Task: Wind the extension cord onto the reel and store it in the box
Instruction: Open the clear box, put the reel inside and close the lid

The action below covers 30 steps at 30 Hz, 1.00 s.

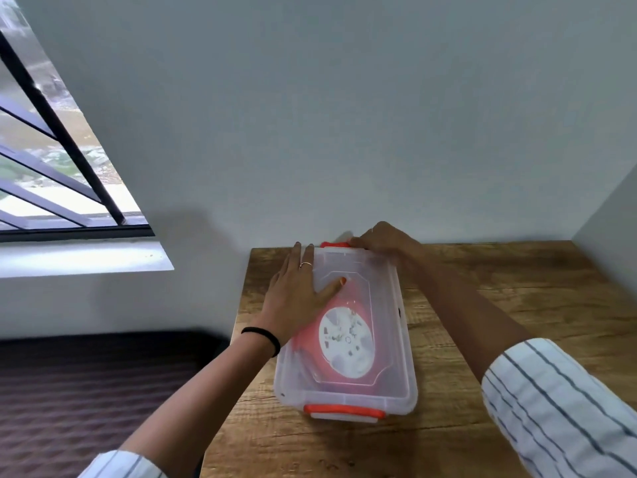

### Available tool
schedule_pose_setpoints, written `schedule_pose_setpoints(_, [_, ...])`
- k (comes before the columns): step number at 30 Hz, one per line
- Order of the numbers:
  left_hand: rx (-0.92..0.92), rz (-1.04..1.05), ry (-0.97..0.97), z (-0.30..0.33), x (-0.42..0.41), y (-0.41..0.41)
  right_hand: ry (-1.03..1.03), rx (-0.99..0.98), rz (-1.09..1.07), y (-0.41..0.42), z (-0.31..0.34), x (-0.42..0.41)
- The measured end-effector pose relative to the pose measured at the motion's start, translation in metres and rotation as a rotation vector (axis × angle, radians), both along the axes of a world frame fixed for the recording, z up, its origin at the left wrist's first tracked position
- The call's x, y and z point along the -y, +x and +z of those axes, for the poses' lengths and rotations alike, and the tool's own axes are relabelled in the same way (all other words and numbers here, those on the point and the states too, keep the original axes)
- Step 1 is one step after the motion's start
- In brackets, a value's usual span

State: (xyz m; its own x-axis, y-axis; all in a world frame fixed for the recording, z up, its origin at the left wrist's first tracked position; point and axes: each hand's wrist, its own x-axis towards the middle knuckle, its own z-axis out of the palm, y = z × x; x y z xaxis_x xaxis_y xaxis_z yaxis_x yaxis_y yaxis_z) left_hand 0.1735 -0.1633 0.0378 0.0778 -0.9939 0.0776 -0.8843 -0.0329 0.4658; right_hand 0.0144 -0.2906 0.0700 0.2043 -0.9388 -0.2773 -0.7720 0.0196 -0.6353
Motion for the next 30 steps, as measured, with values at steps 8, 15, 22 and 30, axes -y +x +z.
schedule_pose_setpoints(8, [0.066, 0.006, -0.025, -0.002, 0.012, 0.001, -0.318, -0.047, 0.334, 0.009, -0.007, -0.022])
schedule_pose_setpoints(15, [-0.078, -0.143, 0.021, 0.003, 0.049, 0.005, -0.191, -0.039, 0.297, 0.012, -0.006, -0.012])
schedule_pose_setpoints(22, [-0.255, -0.126, -0.060, 0.001, 0.054, 0.007, -0.127, -0.013, 0.236, 0.014, 0.003, -0.006])
schedule_pose_setpoints(30, [-0.206, -0.101, -0.089, -0.004, 0.050, 0.006, -0.483, -0.036, 0.114, 0.020, -0.013, -0.031])
